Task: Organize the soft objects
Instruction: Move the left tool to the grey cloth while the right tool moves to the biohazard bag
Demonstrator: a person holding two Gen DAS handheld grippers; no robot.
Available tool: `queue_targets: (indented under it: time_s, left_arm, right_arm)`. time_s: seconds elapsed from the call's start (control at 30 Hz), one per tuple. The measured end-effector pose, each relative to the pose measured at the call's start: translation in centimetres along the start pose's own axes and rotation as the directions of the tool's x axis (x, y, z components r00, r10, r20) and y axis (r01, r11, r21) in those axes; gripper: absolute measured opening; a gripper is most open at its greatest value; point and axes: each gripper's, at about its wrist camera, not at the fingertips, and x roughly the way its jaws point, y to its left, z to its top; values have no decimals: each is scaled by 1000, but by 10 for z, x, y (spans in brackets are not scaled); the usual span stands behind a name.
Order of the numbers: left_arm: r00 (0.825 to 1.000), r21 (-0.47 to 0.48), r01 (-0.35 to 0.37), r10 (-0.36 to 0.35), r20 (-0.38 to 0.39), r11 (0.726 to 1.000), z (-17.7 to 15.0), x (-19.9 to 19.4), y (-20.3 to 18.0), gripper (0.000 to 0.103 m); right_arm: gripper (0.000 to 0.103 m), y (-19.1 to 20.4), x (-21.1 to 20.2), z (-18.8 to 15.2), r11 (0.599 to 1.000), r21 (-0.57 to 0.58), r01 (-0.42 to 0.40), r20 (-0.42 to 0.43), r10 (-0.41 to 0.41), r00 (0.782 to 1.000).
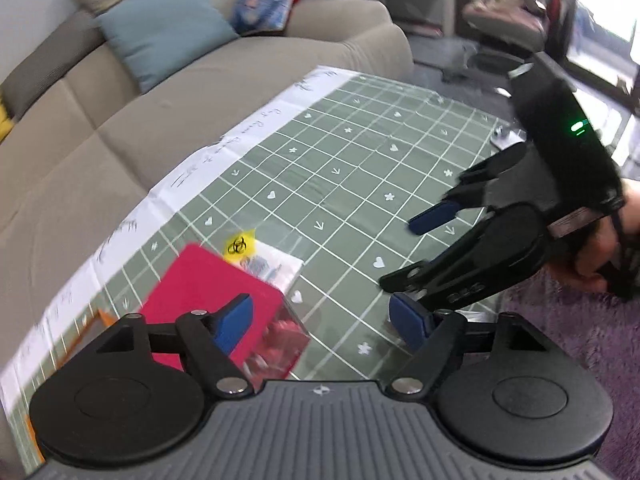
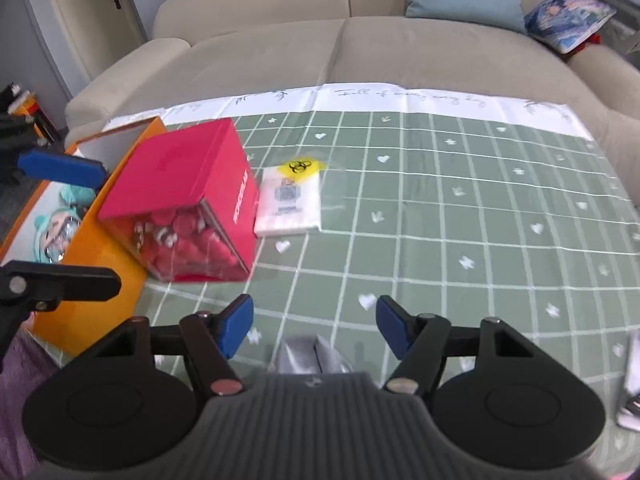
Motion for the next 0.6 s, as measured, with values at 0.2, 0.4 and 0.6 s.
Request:
queue_targets:
  time_s: [0.2, 0.4, 0.6]
  left_arm:
    - [997, 60, 29, -24, -78, 998, 32, 32, 21, 91]
    - [990, 94, 54, -40, -138, 994, 52, 72, 38, 91]
    - [985, 88, 57, -41, -167, 994, 59, 97, 58, 89]
  right_arm:
    - [64, -12, 47, 23, 999, 13, -47, -31, 48, 998]
    - [63, -32, 89, 46, 995, 70, -78, -44, 81, 996]
    - [60, -34, 124, 63, 991, 59, -119, -39, 121, 992]
